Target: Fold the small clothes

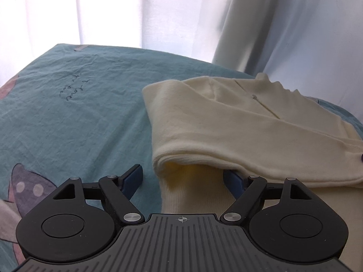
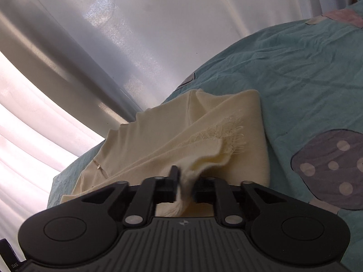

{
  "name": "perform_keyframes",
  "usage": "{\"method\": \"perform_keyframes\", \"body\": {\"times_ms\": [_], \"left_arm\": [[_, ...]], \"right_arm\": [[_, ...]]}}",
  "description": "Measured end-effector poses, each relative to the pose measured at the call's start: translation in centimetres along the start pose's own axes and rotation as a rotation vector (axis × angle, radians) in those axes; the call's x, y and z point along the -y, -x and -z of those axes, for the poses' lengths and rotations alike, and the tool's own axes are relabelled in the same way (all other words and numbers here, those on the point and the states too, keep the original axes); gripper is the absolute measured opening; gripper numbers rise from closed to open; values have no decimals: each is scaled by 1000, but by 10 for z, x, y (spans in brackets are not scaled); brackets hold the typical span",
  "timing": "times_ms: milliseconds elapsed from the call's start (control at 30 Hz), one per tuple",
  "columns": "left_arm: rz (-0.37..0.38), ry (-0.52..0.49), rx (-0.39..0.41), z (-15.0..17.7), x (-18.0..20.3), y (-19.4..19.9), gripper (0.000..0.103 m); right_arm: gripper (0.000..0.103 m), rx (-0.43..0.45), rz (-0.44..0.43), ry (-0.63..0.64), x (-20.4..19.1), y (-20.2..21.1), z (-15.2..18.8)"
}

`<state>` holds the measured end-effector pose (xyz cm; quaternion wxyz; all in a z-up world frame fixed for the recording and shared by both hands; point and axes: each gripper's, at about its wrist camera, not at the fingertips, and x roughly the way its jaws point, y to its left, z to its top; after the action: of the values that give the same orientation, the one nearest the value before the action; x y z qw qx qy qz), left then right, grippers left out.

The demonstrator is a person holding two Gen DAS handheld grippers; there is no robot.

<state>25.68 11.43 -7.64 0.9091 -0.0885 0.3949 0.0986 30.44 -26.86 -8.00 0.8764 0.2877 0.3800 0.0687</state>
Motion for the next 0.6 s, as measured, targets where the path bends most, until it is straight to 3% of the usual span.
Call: {"method": "perform_keyframes", "body": {"times_ms": [33, 167, 200, 267, 367, 600], "left_arm": [[-9, 1, 4, -1, -1, 0, 83], [-49, 38, 1, -2, -11, -2, 83], [-52, 49, 5, -3, -14, -1, 83], [-61, 65, 4, -3, -19, -1, 83], [-50, 78, -2, -5, -23, 2, 83], [-43, 102, 25, -10, -30, 18, 85]], "right_arm": [[6, 25, 9, 29, -6, 4, -2], [6, 263, -22, 184, -27, 44, -10], [6, 281, -6, 201, -25, 47, -11], [6, 238, 68, 222, -15, 39, -11], [8, 105, 150, 185, 6, 16, -7], [16, 100, 94, 88, 19, 22, -7]]}}
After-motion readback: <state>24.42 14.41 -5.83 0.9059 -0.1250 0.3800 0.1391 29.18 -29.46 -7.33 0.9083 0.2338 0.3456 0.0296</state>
